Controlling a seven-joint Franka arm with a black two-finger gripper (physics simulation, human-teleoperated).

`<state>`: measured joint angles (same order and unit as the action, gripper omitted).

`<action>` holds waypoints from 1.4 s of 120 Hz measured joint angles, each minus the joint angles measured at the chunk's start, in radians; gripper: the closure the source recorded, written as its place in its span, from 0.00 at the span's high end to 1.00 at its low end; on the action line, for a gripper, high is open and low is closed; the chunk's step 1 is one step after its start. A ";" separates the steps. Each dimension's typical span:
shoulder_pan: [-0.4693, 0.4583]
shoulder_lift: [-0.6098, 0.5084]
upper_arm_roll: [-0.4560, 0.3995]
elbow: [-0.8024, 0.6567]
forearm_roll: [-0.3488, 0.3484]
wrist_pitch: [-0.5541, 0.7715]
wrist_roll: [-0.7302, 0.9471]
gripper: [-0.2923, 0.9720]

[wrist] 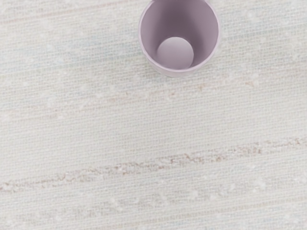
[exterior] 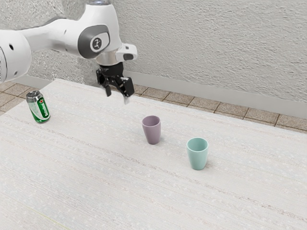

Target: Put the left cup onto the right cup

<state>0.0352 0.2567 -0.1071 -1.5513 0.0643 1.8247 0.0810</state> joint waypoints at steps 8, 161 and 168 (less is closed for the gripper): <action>0.001 0.016 -0.018 0.001 0.001 0.015 -0.020 0.77; -0.008 0.392 -0.162 0.240 0.111 0.175 -0.336 0.77; -0.007 0.396 -0.157 0.243 0.117 0.178 -0.338 0.77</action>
<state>0.0278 0.6527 -0.2640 -1.3087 0.1809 2.0024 -0.2566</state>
